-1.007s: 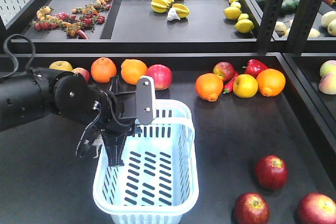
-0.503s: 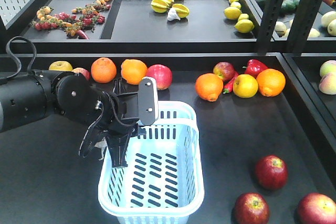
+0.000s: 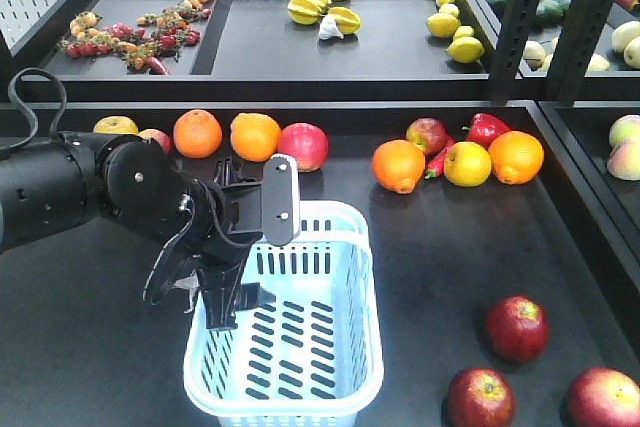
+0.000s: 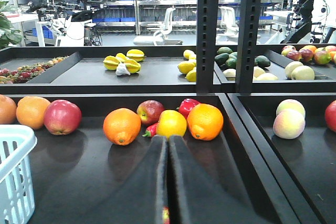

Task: Pick three apples into basket with both arms
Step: 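Lower the light-blue basket onto the table with the left gripper, then open the left gripper and lift it away from the basket handle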

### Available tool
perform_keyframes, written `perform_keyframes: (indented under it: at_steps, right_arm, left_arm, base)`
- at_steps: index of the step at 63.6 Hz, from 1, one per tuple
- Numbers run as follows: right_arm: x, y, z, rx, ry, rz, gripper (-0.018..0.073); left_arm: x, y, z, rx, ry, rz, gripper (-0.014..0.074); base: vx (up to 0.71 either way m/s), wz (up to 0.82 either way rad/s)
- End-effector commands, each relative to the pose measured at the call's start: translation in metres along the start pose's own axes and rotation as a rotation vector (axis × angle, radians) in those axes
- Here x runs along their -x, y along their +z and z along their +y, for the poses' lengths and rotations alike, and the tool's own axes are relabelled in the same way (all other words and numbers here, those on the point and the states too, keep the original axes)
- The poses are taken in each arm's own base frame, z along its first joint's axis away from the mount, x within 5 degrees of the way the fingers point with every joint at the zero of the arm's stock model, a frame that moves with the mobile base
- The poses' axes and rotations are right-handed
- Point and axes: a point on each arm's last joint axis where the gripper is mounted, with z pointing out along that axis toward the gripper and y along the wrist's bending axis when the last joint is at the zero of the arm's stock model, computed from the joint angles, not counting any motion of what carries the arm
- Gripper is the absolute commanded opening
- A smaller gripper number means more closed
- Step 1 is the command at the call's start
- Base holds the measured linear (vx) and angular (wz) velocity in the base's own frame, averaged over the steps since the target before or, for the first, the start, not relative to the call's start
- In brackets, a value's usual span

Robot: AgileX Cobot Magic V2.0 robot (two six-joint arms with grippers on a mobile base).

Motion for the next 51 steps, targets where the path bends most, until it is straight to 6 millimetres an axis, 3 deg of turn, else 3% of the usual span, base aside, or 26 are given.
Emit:
perform_keyframes:
  at_steps: [1,14,26,37,51]
  right_arm:
    - [0.002,0.000,0.000,0.003,-0.012,-0.057,-0.0009]
    - [0.002,0.000,0.000,0.003,-0.012,-0.057,-0.0009]
    - [0.002,0.000,0.000,0.003,-0.012,-0.057,-0.0009]
    - [0.002,0.000,0.000,0.003,-0.012,-0.057,-0.0009]
    - [0.002,0.000,0.000,0.003,-0.012,-0.057,-0.0009]
  left_arm:
    - [0.013,-0.031,0.005,0.072,-0.003,-0.070,0.0693]
    - [0.016,-0.069,-0.005,0.053,-0.033,-0.081,0.0678]
    - [0.016,-0.123,-0.012,0.185,-0.112,-0.097,0.0662]
    - [0.006,-0.180,-0.021,0.373,-0.357,-0.124,0.0639]
    - [-0.015,-0.233,-0.039,0.539,-0.737,-0.153,0.0606]
  base:
    - [0.00,0.00]
    - [0.00,0.00]
    - [0.00,0.00]
    - [0.00,0.00]
    - [0.00,0.00]
